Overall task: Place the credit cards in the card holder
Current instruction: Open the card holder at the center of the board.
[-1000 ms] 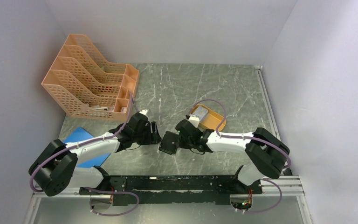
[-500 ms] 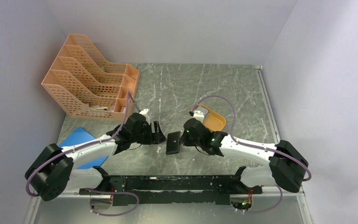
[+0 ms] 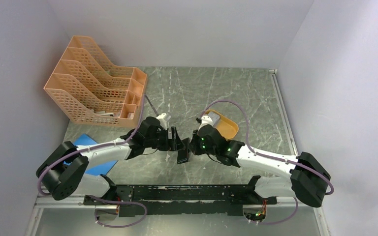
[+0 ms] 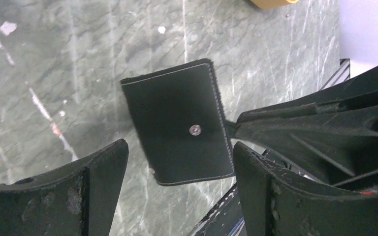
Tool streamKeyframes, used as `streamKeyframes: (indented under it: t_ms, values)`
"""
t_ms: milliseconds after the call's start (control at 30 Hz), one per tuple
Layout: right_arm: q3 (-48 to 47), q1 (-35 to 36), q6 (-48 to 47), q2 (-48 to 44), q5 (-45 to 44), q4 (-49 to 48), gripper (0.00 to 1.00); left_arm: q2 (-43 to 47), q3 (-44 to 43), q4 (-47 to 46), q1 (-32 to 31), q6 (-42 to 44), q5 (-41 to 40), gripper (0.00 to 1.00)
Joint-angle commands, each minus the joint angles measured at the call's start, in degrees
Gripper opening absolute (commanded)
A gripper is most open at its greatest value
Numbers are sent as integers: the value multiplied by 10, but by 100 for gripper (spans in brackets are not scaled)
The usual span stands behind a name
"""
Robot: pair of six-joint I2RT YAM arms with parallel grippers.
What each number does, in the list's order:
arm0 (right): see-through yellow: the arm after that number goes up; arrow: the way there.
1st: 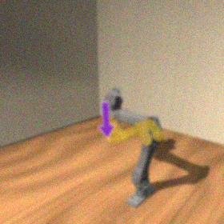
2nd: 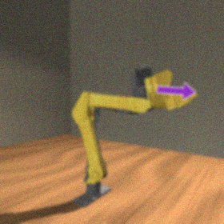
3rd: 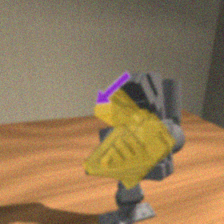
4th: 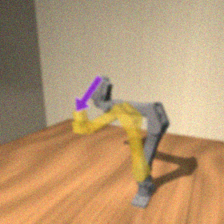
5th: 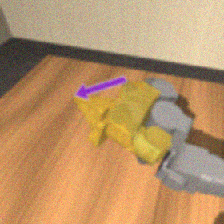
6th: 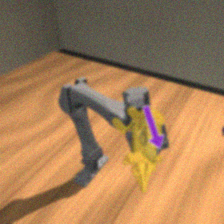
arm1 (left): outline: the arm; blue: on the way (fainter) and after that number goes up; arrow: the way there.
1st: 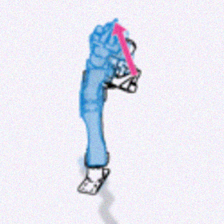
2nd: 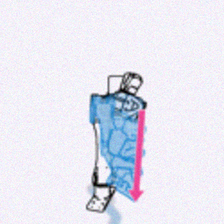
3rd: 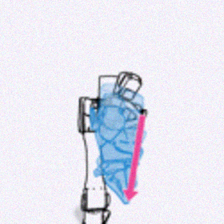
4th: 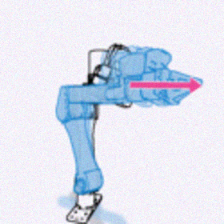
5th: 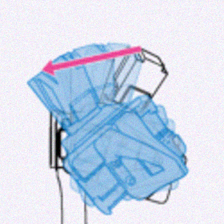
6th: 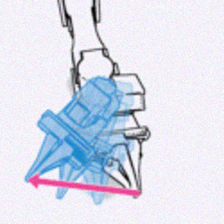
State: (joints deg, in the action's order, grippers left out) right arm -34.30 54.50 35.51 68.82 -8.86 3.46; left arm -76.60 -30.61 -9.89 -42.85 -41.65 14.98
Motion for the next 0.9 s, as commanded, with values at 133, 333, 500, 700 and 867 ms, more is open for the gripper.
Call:
streamKeyframes:
  t_ms: [133,333,500,700,867]
  values:
    - [20,1,-36,-29,37,-54,0,-31,-54,-18,-13,-4,8,82]
    - [23,1,-46,-40,41,-55,0,-53,-72,-2,-14,-2,-2,80]
    - [33,1,-48,-56,50,-70,0,-69,-74,0,-13,-1,-4,76]
    - [35,1,-52,-60,56,-77,0,-72,-78,5,-14,3,-8,75]
    - [38,2,-53,-61,44,-71,0,-66,-76,18,-14,6,-21,71]
